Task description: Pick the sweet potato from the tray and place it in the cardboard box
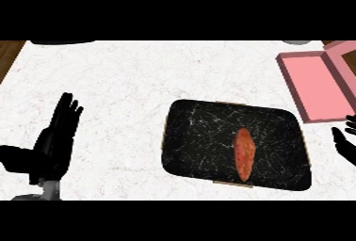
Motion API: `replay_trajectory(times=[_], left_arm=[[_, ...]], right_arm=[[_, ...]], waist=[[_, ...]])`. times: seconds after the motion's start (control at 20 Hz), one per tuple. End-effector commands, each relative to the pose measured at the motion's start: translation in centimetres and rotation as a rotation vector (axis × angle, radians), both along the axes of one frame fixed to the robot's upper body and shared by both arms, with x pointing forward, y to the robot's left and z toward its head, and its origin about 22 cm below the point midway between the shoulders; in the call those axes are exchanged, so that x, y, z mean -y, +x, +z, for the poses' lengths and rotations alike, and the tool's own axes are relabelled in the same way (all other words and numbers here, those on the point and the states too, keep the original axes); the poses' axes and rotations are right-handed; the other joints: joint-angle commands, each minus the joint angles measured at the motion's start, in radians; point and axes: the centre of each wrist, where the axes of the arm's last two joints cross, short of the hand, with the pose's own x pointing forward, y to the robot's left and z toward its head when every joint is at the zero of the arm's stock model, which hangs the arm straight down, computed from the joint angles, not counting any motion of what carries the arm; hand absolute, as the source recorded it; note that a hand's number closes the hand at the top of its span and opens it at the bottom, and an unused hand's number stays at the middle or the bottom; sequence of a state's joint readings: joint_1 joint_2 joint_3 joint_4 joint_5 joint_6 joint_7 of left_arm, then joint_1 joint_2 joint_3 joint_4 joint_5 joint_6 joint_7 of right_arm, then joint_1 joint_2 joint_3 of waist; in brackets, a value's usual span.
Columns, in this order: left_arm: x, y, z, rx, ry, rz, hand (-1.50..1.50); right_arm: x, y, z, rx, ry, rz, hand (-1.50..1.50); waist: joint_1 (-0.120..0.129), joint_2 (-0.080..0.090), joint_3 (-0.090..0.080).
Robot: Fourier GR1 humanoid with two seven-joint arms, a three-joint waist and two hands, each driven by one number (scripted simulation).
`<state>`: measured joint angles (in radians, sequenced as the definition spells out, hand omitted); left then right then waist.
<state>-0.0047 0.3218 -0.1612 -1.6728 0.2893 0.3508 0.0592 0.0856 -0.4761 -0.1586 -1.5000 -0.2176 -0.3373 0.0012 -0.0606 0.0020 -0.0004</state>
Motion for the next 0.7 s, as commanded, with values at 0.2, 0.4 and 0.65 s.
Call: replay_trajectory(times=[0.2,0.4,0.65], left_arm=[[-1.1,2.6,1.1,-0.024,-0.05,-0.024,0.0],[-0.5,2.4,1.1,-0.029,-0.032,-0.033,0.0],[0.6,2.3,1.1,-0.014,-0.035,-0.05,0.0]], right_arm=[[-0.2,-7.2,1.7,-0.045,-0.282,0.117,-1.5],[2.1,-5.9,7.1,-0.297,-0.397,0.286,-1.5],[-1.6,-4.9,10.6,-0.495,-0.363,0.462,-1.5]], waist=[[0.027,-0.005,-0.002],[0.038,-0.003,-0.004],[0.057,-0.001,-0.003]])
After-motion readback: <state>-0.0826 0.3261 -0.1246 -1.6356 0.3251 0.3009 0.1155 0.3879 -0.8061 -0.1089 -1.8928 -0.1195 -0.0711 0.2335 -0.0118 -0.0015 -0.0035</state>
